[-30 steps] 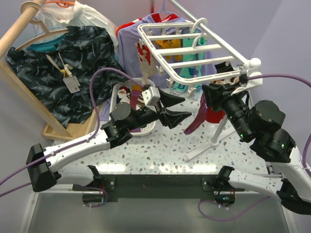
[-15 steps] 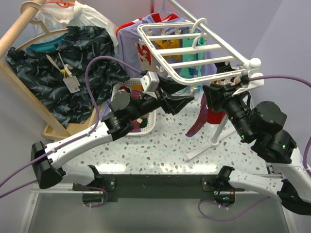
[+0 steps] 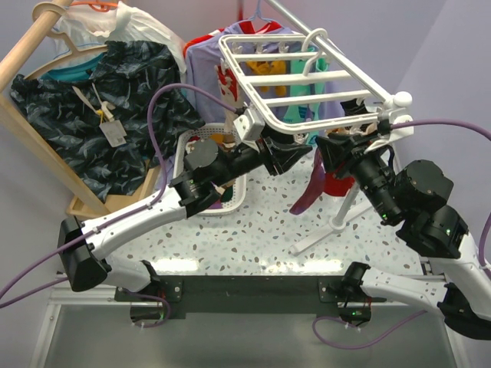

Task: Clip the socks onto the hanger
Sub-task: Open the clamp at the hanger.

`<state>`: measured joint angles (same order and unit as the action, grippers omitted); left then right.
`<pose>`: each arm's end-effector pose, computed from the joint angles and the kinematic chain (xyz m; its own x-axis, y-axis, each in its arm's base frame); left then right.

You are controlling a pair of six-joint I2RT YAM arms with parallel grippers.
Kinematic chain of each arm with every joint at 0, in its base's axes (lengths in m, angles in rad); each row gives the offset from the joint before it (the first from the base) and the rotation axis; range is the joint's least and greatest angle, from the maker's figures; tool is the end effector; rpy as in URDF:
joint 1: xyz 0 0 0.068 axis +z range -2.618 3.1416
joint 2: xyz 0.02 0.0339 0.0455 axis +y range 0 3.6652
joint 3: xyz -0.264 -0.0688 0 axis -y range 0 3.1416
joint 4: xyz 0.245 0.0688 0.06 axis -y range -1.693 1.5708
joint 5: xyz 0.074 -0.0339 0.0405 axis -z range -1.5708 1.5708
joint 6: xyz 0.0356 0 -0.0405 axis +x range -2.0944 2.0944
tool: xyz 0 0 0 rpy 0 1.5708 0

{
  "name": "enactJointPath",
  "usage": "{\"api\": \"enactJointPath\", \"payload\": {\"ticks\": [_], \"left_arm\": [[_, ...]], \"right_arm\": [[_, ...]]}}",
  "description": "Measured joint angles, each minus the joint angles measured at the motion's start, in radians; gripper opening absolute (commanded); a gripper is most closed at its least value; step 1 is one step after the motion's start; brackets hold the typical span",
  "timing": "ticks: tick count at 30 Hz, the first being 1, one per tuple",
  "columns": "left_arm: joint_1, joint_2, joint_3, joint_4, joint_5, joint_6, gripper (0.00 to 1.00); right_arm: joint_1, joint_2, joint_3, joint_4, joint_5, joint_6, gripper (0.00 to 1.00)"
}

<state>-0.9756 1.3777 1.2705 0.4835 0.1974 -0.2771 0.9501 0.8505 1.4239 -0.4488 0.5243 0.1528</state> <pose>0.1740 -0.2694 0.4461 -0.0519 -0.4018 -0.9143 0.9357 0.3003 -0.1851 0.0861 0.0898 0.5083 0.0082 0.2381 -0.9712 -0.4215 0.8816 0.2125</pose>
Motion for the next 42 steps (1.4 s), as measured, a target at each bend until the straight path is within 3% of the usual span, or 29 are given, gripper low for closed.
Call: {"api": "enactJointPath", "payload": {"ticks": [5,9,15,31,38,42], "left_arm": [[0.000,0.000,0.002,0.002,0.000,0.000,0.30],[0.000,0.000,0.002,0.001,0.000,0.003,0.15],[-0.009,0.000,0.002,0.000,-0.030,0.009,0.04],[-0.106,-0.007,0.002,-0.061,-0.266,0.094,0.00],[-0.131,-0.009,0.002,-0.061,-0.310,0.152,0.00],[-0.132,-0.010,-0.005,-0.061,-0.322,0.171,0.01]], "right_arm": [[0.000,0.000,0.000,0.000,-0.029,-0.001,0.42],[0.000,0.000,0.000,0.000,-0.051,0.000,0.44],[0.000,0.005,0.011,-0.006,-0.125,0.002,0.47],[0.000,0.053,0.011,0.047,-0.116,0.046,0.45],[0.003,0.059,-0.004,0.061,-0.078,0.052,0.33],[0.006,0.059,-0.008,0.061,-0.075,0.055,0.19]]}}
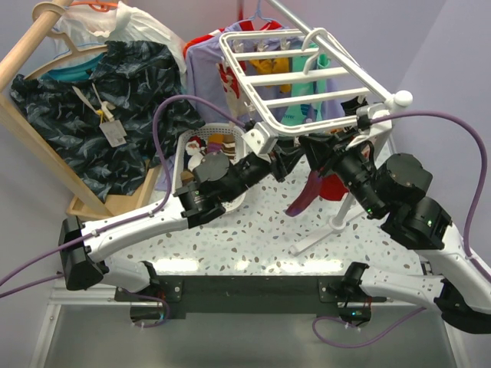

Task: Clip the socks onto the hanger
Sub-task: Open the clamp at the hanger.

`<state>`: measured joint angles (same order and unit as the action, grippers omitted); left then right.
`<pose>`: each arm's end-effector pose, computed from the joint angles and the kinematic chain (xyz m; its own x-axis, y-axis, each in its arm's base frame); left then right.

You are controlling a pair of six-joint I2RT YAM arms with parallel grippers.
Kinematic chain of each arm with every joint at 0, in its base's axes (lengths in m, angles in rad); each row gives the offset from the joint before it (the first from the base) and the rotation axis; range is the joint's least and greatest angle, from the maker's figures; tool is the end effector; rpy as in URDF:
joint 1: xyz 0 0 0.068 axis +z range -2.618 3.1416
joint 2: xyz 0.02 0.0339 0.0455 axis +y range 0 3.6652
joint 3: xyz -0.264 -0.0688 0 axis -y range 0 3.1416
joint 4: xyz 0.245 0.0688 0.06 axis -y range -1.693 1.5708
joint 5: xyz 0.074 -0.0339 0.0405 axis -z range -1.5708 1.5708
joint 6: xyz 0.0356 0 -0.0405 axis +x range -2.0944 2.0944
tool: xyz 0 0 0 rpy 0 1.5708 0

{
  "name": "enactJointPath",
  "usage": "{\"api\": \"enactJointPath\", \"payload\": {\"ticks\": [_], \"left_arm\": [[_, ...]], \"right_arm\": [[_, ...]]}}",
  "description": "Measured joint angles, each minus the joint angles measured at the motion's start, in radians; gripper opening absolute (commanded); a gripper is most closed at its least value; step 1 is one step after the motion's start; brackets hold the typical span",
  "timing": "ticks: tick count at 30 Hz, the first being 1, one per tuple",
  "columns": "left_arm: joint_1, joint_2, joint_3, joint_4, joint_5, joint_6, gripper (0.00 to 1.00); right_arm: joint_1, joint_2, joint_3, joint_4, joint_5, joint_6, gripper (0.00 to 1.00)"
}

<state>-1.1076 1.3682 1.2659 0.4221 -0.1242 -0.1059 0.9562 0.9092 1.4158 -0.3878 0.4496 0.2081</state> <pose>0.1472 -0.2848 0.4411 0.0514 -0.3377 -0.9399 0.8454 0.5158 -0.1391 0.0981 0.1122 0.5057 -0.0337 0.2749 -0.9609 -0.4906 0.8331 0.2555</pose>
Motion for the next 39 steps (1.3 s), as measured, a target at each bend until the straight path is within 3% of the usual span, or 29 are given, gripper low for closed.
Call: {"api": "enactJointPath", "payload": {"ticks": [4,5,10,14,19,25,32,39], "left_arm": [[0.000,0.000,-0.005,0.001,-0.002,0.024,0.07],[0.000,0.000,-0.007,0.001,0.000,0.030,0.14],[0.001,-0.011,-0.036,0.026,0.021,0.061,0.31],[0.002,-0.024,-0.058,0.040,0.052,0.077,0.49],[0.034,-0.037,-0.076,0.050,0.165,0.064,0.59],[0.125,-0.043,-0.087,0.090,0.296,0.019,0.59],[0.134,-0.032,-0.086,0.131,0.404,0.005,0.58],[0.134,-0.006,-0.084,0.138,0.414,-0.008,0.38]], "right_arm": [[0.002,-0.006,-0.007,0.001,0.002,0.002,0.12],[0.002,-0.008,-0.010,0.000,0.002,0.001,0.11],[0.005,-0.018,-0.018,-0.008,0.000,0.001,0.02],[0.006,-0.021,-0.019,-0.009,-0.001,-0.002,0.00],[0.003,-0.035,-0.019,-0.008,0.021,-0.010,0.00],[-0.002,-0.048,-0.019,-0.006,0.039,-0.019,0.00],[-0.002,-0.045,-0.019,-0.001,0.039,-0.018,0.00],[-0.002,-0.045,-0.019,-0.001,0.035,-0.018,0.01]]}}
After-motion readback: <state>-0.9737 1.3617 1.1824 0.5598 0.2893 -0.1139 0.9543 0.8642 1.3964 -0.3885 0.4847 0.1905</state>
